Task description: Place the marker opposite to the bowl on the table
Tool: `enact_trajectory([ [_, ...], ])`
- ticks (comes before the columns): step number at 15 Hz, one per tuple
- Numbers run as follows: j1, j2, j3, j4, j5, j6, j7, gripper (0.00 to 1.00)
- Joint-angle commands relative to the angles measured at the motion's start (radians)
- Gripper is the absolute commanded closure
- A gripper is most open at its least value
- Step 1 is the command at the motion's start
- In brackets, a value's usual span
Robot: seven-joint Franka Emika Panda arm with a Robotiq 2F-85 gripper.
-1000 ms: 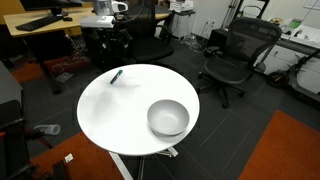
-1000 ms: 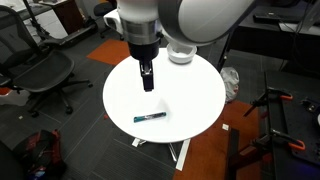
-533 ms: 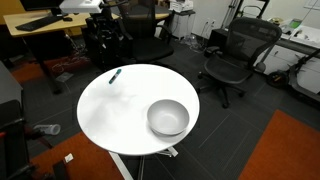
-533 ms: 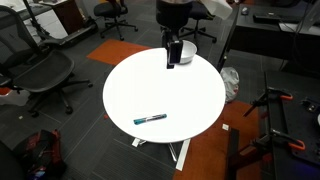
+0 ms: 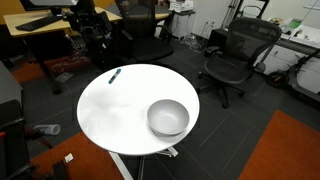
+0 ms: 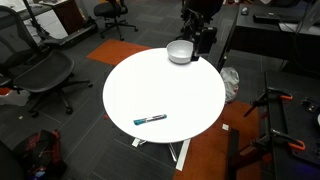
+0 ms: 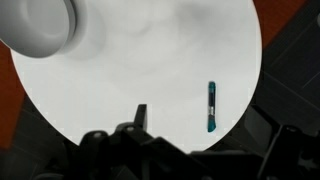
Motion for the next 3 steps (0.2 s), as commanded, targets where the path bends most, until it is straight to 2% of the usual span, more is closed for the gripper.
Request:
enact_trajectory([
  [1,0.006,-0.007,-0.006,-0.005,0.0,-0.003,0.0,0.0],
  [3,0.006,-0.011,-0.006,-0.01,0.0,-0.003,0.0,0.0],
])
